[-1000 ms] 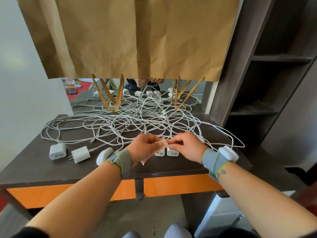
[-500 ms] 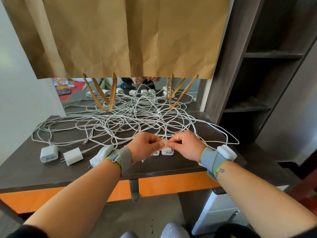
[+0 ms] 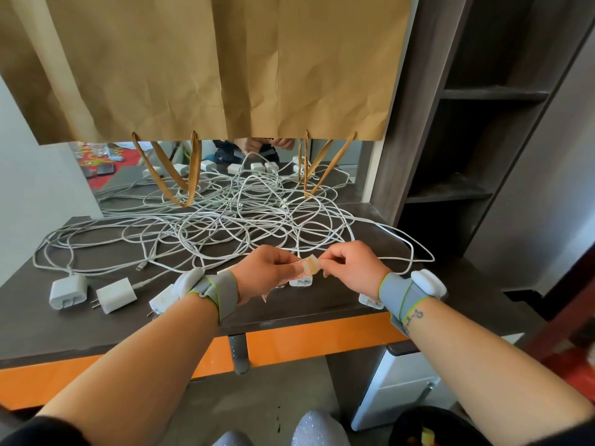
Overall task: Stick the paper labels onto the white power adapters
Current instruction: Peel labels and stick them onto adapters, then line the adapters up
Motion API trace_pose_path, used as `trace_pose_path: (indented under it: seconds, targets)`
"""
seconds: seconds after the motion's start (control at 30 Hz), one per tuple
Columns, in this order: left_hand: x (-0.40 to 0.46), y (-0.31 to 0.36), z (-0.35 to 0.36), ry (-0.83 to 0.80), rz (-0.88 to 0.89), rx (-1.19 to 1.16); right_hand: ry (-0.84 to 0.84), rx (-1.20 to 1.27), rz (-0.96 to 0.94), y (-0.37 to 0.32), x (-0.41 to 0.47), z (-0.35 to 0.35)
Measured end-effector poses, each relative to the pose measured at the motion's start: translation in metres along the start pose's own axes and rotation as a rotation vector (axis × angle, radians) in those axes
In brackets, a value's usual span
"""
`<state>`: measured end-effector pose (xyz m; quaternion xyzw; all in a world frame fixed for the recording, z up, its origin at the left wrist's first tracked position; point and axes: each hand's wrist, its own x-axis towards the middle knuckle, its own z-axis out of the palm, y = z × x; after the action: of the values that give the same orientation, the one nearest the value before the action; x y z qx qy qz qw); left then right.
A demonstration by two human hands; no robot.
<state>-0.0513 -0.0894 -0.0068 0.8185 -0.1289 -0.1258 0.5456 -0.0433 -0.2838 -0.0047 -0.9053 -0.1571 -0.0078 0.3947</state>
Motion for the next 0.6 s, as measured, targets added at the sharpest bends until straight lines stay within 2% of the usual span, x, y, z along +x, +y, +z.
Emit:
trace_pose_path:
  seconds: [0.1,0.27,0.4,0.6]
  targets:
    - [0.003,-0.001,0.006,-0.003,-0.044,0.047,0.092,0.061,0.061,0.013,-0.001,-0.009]
    - [0.008,-0.006,0.040,-0.045,-0.033,0.326,0.247,-0.011,0.196,0.044,-0.012,-0.034]
    - [0.009,-0.012,0.073,-0.204,0.002,0.248,0.195,-0.257,0.232,0.065,-0.031,-0.055]
    - [0.011,-0.011,0.097,-0.257,0.023,0.176,0.136,-0.348,0.201,0.071,-0.046,-0.056]
